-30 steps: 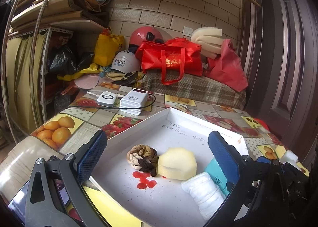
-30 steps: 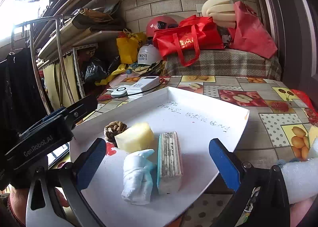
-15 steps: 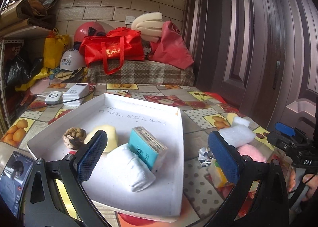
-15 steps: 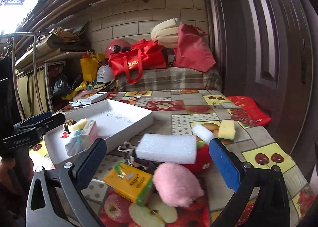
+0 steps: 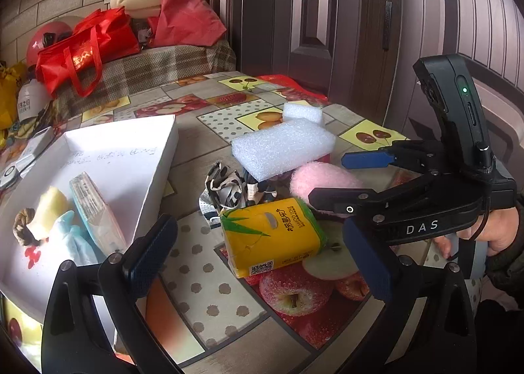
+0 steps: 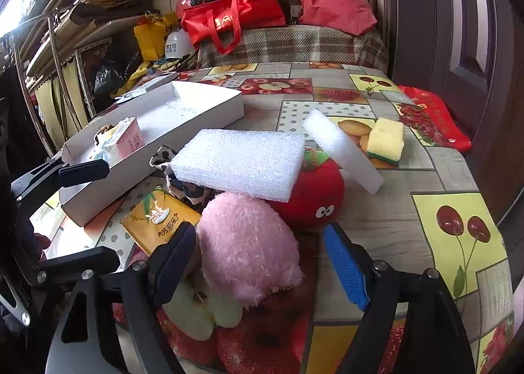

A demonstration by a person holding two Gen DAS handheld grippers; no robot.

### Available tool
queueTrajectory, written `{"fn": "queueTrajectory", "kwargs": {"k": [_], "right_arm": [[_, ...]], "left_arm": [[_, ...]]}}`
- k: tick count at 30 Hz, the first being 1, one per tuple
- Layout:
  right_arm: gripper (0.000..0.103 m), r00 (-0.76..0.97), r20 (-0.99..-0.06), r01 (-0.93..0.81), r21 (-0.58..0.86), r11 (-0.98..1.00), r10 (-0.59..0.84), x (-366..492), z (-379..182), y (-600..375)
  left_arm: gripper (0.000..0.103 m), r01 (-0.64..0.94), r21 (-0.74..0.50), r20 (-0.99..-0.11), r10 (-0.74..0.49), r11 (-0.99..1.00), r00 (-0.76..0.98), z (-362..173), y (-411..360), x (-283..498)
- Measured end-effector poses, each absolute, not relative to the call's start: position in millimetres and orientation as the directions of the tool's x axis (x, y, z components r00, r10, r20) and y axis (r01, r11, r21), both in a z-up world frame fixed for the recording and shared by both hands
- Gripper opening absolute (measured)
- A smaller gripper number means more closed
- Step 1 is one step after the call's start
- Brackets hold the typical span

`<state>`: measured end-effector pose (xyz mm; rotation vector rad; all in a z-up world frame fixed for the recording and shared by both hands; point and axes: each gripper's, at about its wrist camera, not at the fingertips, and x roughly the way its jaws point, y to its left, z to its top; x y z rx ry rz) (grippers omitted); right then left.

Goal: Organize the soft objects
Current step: 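Move the right gripper to the pink fluffy ball while the left gripper approaches the yellow tissue pack, then grasp the pink fluffy ball with the right gripper while the left gripper grasps the yellow tissue pack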

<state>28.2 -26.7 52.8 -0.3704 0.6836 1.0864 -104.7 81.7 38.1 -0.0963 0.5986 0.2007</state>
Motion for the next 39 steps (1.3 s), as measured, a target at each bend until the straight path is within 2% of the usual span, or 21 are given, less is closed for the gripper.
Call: {"fn": "queueTrajectory", "kwargs": {"k": [1,2,4,6,7,8,12,14,17,22,26,30,39], "right_arm": [[0.071,0.281,-0.693,-0.898,0.055,0.437,0.664,31,49,-21],[0.058,0.256,-0.714,-0.898,0.074,0.434,0.651,35,44,-18],[0.057,0.223,-0.734,-0.896,0.105,0.432,0.641,40,39,-17],[0.056,0.228,-0.715,-0.887,0.127,0.444,0.661,41,42,-25],[0.056,0.229,-0.708,-0.881,0.141,0.451,0.668,42,44,-30],[0.056,0.229,-0.697,-0.875,0.158,0.457,0.680,42,46,-35],[0.056,0.278,-0.618,-0.854,0.192,0.483,0.736,43,61,-58],[0.056,0.315,-0.585,-0.849,0.179,0.498,0.748,40,67,-64],[0.056,0.363,-0.536,-0.844,0.157,0.512,0.762,34,75,-70],[0.056,0.453,-0.381,-0.834,0.139,0.534,0.806,21,93,-95],[0.056,0.517,-0.286,-0.826,0.083,0.558,0.807,7,102,-102],[0.056,0.535,-0.271,-0.824,0.038,0.565,0.800,2,103,-97],[0.056,0.508,-0.289,-0.841,0.037,0.539,0.812,-2,100,-81]], "left_arm": [[0.102,-0.220,-0.027,-0.585,0.163,0.975,0.795,36,81,-100],[0.101,-0.220,-0.022,-0.604,0.162,0.975,0.780,33,81,-96],[0.101,-0.220,-0.010,-0.650,0.161,0.975,0.743,25,80,-84],[0.096,-0.223,0.008,-0.696,0.166,0.975,0.699,16,79,-73],[0.092,-0.223,0.016,-0.714,0.168,0.975,0.680,12,78,-69],[0.084,-0.224,0.021,-0.726,0.169,0.974,0.666,9,79,-65],[0.083,-0.232,0.001,-0.736,0.158,0.973,0.658,6,84,-63],[0.079,-0.219,-0.018,-0.727,0.138,0.975,0.673,8,85,-65],[0.076,-0.199,-0.018,-0.680,0.134,0.980,0.721,17,79,-74],[0.077,-0.176,0.017,-0.494,0.161,0.984,0.854,42,66,-111],[0.077,-0.227,0.006,-0.413,0.210,0.974,0.886,51,71,-128],[0.077,-0.303,0.017,-0.365,0.288,0.953,0.885,56,84,-140],[0.077,-0.367,0.016,-0.328,0.352,0.930,0.877,57,104,-158]]}}
